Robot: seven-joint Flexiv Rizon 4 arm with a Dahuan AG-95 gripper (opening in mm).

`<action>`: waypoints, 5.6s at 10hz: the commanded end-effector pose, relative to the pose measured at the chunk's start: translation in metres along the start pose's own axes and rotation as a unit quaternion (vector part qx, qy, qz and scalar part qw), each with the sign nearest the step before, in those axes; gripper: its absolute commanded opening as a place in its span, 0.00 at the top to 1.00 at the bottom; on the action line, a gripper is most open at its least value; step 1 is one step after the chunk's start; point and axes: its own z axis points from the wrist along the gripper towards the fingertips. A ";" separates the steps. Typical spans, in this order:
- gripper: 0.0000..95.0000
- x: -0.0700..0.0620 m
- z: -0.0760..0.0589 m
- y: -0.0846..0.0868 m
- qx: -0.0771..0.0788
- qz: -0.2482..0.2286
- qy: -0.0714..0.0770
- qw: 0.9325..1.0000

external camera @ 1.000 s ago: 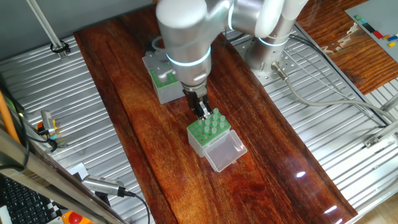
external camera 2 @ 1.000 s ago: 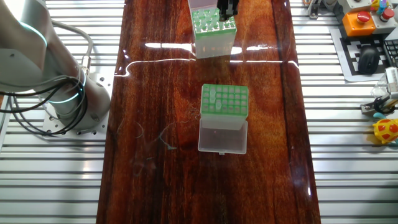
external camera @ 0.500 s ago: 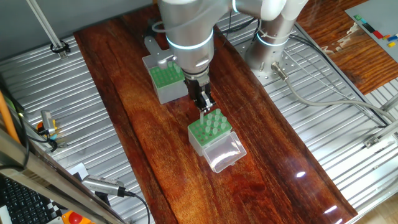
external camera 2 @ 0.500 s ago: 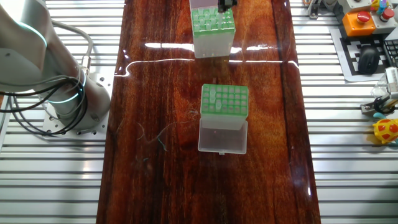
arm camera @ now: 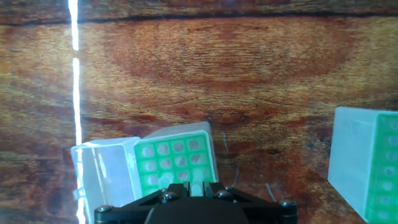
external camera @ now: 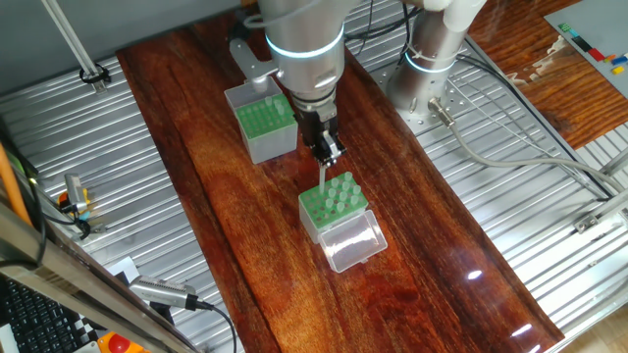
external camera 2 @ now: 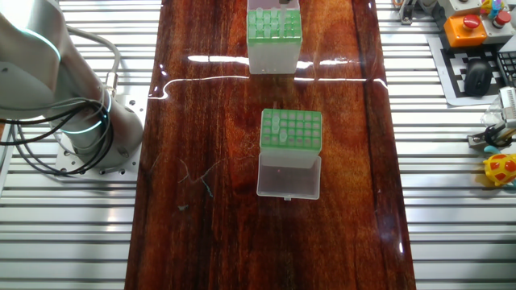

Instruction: Transfer all large pipette tips from one holder to another

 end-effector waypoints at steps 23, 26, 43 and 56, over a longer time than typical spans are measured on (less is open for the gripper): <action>1.00 0.017 -0.031 0.008 0.026 -0.088 -0.013 0.996; 1.00 0.017 -0.031 0.008 0.034 -0.107 -0.011 0.994; 1.00 0.040 -0.031 -0.113 0.065 -0.217 0.009 0.974; 1.00 0.024 -0.058 -0.164 0.071 -0.216 0.011 0.974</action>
